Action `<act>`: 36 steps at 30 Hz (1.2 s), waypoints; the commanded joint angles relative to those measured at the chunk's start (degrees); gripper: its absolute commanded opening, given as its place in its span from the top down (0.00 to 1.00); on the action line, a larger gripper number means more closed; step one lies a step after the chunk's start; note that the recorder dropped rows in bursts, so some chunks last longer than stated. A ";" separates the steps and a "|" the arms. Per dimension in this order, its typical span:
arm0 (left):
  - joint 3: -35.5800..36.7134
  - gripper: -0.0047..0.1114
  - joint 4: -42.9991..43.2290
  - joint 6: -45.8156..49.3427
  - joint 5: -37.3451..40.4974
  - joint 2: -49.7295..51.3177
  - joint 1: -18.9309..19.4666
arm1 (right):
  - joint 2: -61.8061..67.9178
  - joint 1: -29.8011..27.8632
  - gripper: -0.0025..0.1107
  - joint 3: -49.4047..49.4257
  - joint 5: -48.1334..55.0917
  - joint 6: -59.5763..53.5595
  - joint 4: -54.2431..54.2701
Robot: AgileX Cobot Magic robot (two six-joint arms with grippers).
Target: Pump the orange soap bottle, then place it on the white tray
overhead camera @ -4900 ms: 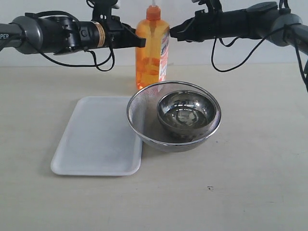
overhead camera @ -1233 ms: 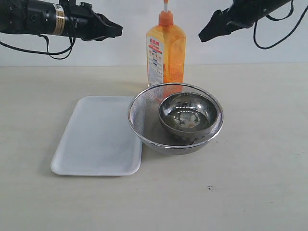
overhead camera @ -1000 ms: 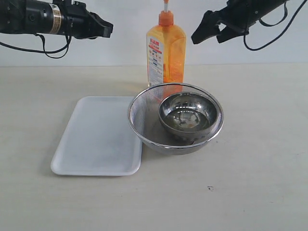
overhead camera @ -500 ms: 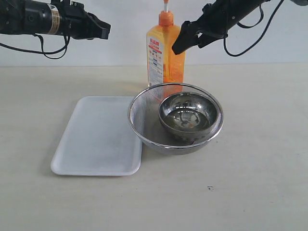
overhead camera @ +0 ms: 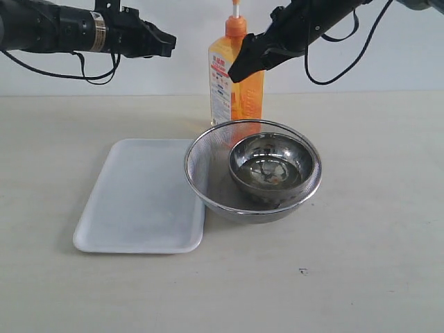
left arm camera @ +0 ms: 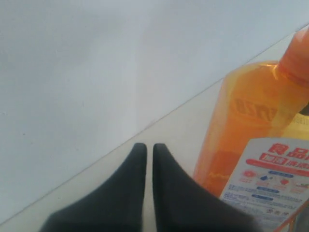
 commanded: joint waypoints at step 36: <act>-20.21 0.92 -0.08 -6.77 -1.34 14.31 -6.74 | 2.38 0.16 0.11 0.08 -8.86 -0.99 3.86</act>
